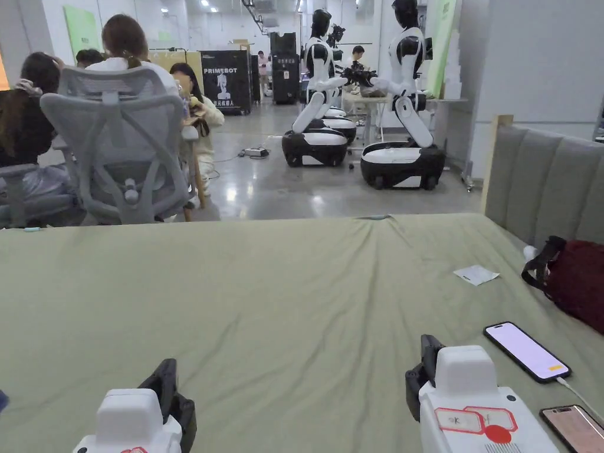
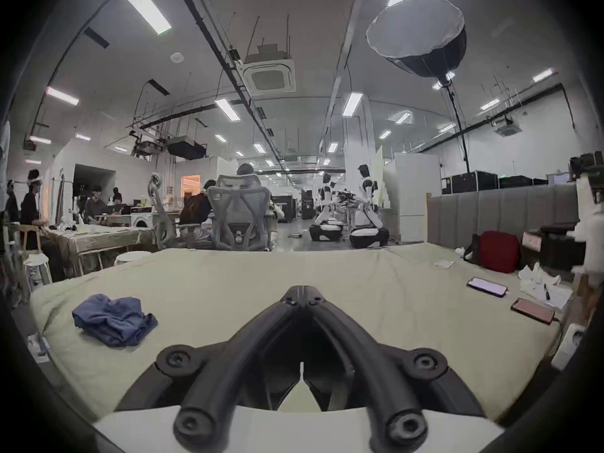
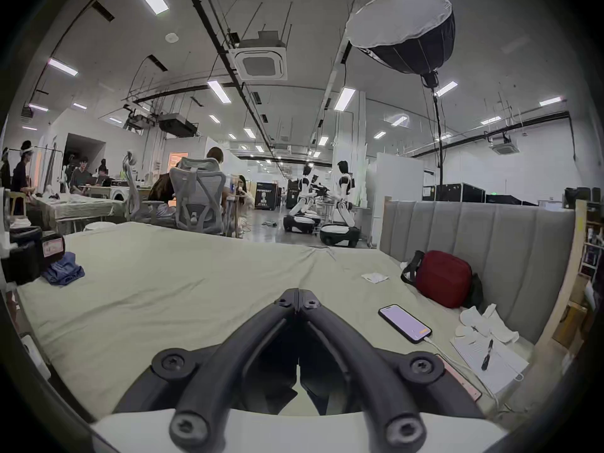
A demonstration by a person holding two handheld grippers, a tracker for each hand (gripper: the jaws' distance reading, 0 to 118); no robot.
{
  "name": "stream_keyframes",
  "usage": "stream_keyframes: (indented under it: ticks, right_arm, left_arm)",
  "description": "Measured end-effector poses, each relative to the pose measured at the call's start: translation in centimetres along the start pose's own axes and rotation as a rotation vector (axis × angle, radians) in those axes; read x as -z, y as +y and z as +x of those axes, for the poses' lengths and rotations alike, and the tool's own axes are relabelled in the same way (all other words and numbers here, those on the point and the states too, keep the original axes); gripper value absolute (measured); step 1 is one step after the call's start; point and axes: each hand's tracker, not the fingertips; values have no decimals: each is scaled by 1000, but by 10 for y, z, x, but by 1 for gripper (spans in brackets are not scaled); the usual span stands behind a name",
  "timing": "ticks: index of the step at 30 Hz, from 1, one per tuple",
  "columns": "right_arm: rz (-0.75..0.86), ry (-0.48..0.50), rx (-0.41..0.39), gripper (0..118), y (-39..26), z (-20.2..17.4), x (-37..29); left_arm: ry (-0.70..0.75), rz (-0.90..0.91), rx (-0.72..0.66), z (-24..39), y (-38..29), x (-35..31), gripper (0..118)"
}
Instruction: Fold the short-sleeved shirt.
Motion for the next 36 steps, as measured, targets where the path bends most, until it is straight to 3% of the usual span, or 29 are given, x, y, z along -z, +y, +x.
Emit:
stream_keyframes:
  ticks: [6, 7, 8, 9, 11, 12, 18, 36]
  right_arm:
    - [2, -9, -1, 3, -1, -1, 2]
    - [0, -8, -2, 10, -1, -2, 3]
    - [-1, -2, 3, 27, -1, -2, 3]
    - [0, 6, 12, 64, -1, -3, 4]
    - [4, 8, 28, 113, -3, -4, 6]
    - [3, 6, 30, 118, -3, -5, 8]
    - [37, -46, 24, 118, -6, -3, 7]
    - [-20, -25, 28, 118, -16, -5, 17]
  left_arm:
    - [11, -3, -31, 2, 3, 5, 1]
    - [6, -8, -24, 3, 3, 8, 11]
    - [2, -7, -18, 5, 3, 10, 31]
    - [1, -8, -12, 7, 2, 12, 72]
    - [1, -26, -16, 9, 3, 18, 116]
    - [7, -37, -19, 10, 2, 21, 118]
    - [36, -2, 13, 17, -1, 21, 118]
    - [26, 10, 29, 17, 2, 20, 118]
